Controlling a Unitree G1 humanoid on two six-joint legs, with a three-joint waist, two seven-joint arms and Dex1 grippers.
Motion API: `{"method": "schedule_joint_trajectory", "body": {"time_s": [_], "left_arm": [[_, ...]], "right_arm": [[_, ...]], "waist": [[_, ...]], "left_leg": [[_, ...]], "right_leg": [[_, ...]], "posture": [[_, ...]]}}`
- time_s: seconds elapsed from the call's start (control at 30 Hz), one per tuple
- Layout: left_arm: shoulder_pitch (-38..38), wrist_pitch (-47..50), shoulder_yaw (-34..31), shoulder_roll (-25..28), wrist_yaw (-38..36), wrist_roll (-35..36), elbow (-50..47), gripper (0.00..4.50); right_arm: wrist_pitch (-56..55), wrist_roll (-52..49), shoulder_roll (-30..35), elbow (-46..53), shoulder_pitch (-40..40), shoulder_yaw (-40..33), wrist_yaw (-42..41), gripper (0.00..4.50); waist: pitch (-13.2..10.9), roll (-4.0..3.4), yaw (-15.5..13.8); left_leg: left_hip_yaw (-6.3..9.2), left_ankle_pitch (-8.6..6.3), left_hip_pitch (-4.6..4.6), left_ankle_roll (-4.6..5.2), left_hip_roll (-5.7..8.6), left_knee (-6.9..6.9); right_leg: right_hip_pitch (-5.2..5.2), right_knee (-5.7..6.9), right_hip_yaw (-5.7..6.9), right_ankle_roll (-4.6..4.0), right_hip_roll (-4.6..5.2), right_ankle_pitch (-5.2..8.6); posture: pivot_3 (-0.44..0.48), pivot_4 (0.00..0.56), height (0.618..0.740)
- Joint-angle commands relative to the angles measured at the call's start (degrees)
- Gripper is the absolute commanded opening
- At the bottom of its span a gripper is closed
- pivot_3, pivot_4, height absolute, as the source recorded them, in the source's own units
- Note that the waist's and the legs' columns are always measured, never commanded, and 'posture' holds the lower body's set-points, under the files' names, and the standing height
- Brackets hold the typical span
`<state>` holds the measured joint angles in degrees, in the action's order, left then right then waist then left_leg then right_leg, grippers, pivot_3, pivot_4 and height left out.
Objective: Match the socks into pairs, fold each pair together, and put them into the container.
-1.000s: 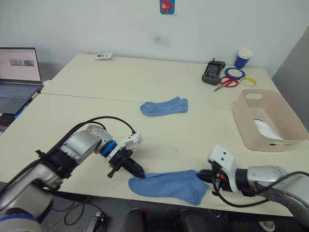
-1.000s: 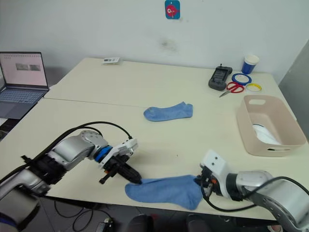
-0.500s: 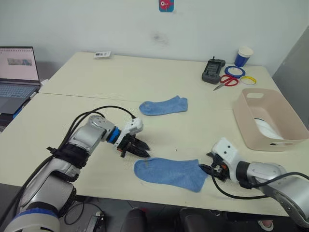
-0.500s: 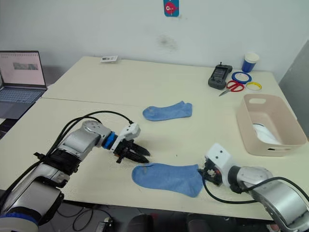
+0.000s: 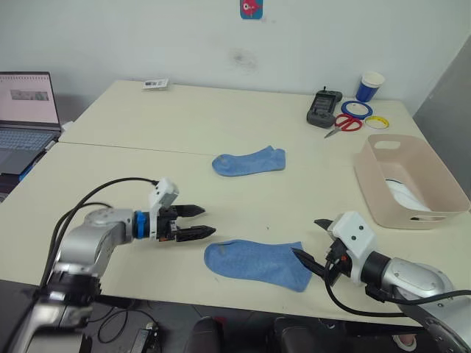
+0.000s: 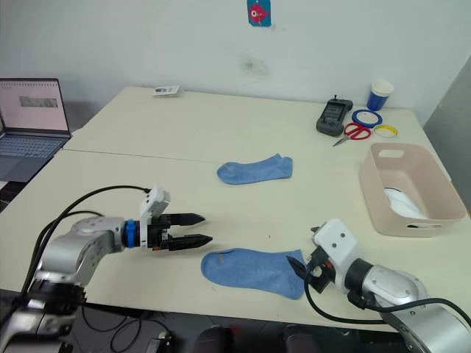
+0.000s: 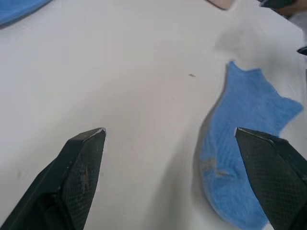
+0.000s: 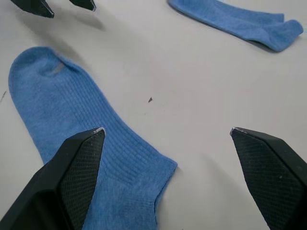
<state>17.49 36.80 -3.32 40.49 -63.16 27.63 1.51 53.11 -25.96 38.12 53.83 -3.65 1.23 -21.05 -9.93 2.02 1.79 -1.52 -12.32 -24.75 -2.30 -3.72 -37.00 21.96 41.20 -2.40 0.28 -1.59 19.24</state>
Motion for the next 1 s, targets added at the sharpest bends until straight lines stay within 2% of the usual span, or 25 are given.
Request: {"method": "schedule_joint_trajectory", "body": {"time_s": [0.03,0.13,0.23,0.37,0.43,0.6,0.8,0.9,1.0], "left_arm": [[-0.83,0.50,-5.76,-2.22,7.07,2.14,-4.11,4.48],[-1.45,-0.87,-8.59,-5.08,13.27,1.46,-3.91,4.48],[-0.53,-0.74,-8.52,-7.28,17.12,0.94,-4.08,4.48],[7.63,3.48,-8.25,-13.49,25.16,1.59,1.86,4.48],[12.46,3.93,-7.83,-16.66,30.34,-0.43,6.67,4.48],[24.35,3.64,-6.30,-21.58,36.85,-4.78,23.70,4.48],[35.87,-5.68,-3.43,-25.71,37.01,-10.56,43.93,4.48],[40.39,-11.93,-3.31,-27.48,37.99,-13.01,53.14,3.87],[42.96,-16.26,-3.47,-28.65,38.25,-14.76,59.64,2.90]], "right_arm": [[-1.97,0.38,-0.65,2.74,1.00,-0.45,0.35,4.50],[-3.00,0.81,-0.60,2.34,2.74,-1.21,0.07,4.50],[-3.78,0.60,-1.23,1.52,4.40,-2.50,0.38,4.50],[-3.62,0.89,-1.96,0.52,7.45,-2.35,1.10,4.50],[-3.25,1.00,-2.26,0.32,8.46,-1.77,1.32,4.50],[-2.43,1.22,-2.20,0.61,9.54,-0.72,1.70,4.50],[-1.37,1.34,-1.98,1.12,9.83,-0.94,2.13,4.50],[-0.96,1.45,-1.87,1.56,9.60,-0.90,2.42,4.50],[-0.56,1.43,-1.65,2.26,8.94,-1.05,2.70,4.50]], "waist": [[0.01,0.01,-0.16],[0.01,0.02,-0.20],[0.01,0.02,-0.18],[0.02,0.04,-0.38],[0.05,0.09,-0.42],[0.07,0.12,-0.23],[0.07,0.12,-0.30],[0.07,0.12,-0.31],[0.06,0.12,-0.30]], "left_leg": [[0.01,0.00,0.00,0.00,0.00,0.00],[0.02,0.00,0.01,0.00,0.04,0.00],[0.01,0.00,0.01,0.00,0.05,0.01],[0.05,0.00,0.01,0.00,0.06,0.00],[0.08,0.00,0.02,0.00,0.10,-0.02],[0.05,0.00,0.01,0.00,0.18,-0.01],[-0.03,0.00,0.01,-0.01,0.22,0.00],[-0.09,0.00,0.01,-0.01,0.22,0.00],[-0.14,0.00,0.00,-0.01,0.22,0.01]], "right_leg": [[0.00,0.00,0.02,0.00,0.00,0.00],[-0.05,-0.01,0.03,0.00,0.01,0.00],[-0.07,-0.07,0.03,0.01,0.01,0.00],[-0.10,-0.04,0.07,0.02,0.00,-0.02],[-0.15,-0.06,0.12,0.05,-0.01,-0.03],[-0.18,-0.14,0.06,-0.13,-0.01,-0.14],[-0.18,-0.11,0.17,-0.15,-0.09,-0.15],[-0.19,-0.13,0.14,-0.09,-0.16,-0.13],[-0.19,-0.18,0.10,-0.10,-0.19,-0.13]], "posture": [[0.000,0.150,0.725],[0.000,0.150,0.725],[0.000,0.150,0.725],[0.000,0.150,0.725],[0.000,0.150,0.725],[0.000,0.150,0.725],[0.000,0.150,0.725],[0.000,0.150,0.725],[0.000,0.150,0.725]]}}
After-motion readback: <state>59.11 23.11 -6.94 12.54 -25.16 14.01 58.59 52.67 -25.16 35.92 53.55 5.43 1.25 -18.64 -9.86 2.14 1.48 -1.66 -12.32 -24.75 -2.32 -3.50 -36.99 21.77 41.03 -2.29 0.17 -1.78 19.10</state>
